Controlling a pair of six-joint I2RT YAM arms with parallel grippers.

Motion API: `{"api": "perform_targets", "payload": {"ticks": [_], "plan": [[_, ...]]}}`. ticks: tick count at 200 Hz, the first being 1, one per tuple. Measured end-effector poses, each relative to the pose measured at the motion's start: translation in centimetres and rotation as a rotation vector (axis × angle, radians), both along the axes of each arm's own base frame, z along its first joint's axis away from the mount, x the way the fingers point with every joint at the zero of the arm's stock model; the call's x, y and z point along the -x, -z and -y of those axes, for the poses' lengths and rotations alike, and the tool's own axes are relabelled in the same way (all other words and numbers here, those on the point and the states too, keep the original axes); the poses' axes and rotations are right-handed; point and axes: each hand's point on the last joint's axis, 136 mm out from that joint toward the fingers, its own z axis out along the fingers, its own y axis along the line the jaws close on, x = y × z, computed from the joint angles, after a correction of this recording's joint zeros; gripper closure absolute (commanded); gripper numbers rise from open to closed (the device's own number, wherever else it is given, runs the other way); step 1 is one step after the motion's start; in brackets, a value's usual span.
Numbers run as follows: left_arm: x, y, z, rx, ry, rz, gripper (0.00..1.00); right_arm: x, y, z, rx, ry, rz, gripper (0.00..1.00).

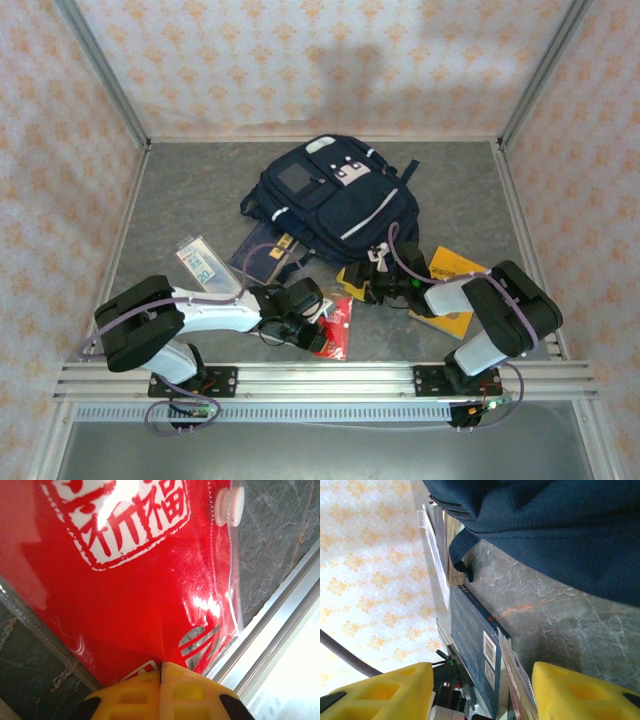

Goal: Pack the student bag
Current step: Move the loose stationery to the bottom-center of the table.

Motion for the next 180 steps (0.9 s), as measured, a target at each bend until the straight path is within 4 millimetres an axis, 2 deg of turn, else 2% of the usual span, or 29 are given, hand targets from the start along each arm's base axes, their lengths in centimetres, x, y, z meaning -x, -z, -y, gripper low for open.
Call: {"api": "perform_targets", "payload": {"ticks": [29, 61, 93, 126, 151, 155, 163, 174, 180], "plan": [[0.0, 0.0, 0.0, 0.006, -0.002, -0.009, 0.96, 0.1, 0.3, 0.5, -0.013, 0.052, -0.014, 0.6], [0.0, 0.0, 0.0, 0.013, -0.003, -0.019, 0.96, 0.4, 1.0, 0.7, 0.077, 0.047, -0.001, 0.82], [0.1, 0.0, 0.1, 0.018, 0.001, -0.025, 0.97, 0.9, 1.8, 1.7, 0.247, -0.002, 0.024, 0.89], [0.1, 0.0, 0.2, 0.022, 0.004, -0.028, 0.96, 1.7, 2.2, 3.1, 0.369, -0.038, 0.037, 1.0], [0.1, -0.1, 0.2, 0.023, 0.004, -0.026, 0.95, 2.3, 2.1, 3.9, 0.408, -0.047, 0.045, 1.0], [0.1, -0.1, 0.2, 0.023, 0.003, -0.026, 0.96, 2.4, 2.0, 4.0, 0.41, -0.047, 0.047, 0.98], [0.1, -0.1, 0.2, 0.024, 0.004, -0.026, 0.96, 2.4, 1.8, 4.0, 0.41, -0.047, 0.048, 0.87], [0.1, -0.1, 0.2, 0.023, 0.003, -0.026, 0.96, 2.6, 1.7, 4.1, 0.407, -0.05, 0.046, 0.65], [0.1, 0.0, 0.2, 0.023, 0.003, -0.026, 0.96, 2.8, 1.8, 4.2, 0.411, -0.051, 0.037, 0.57]]}}
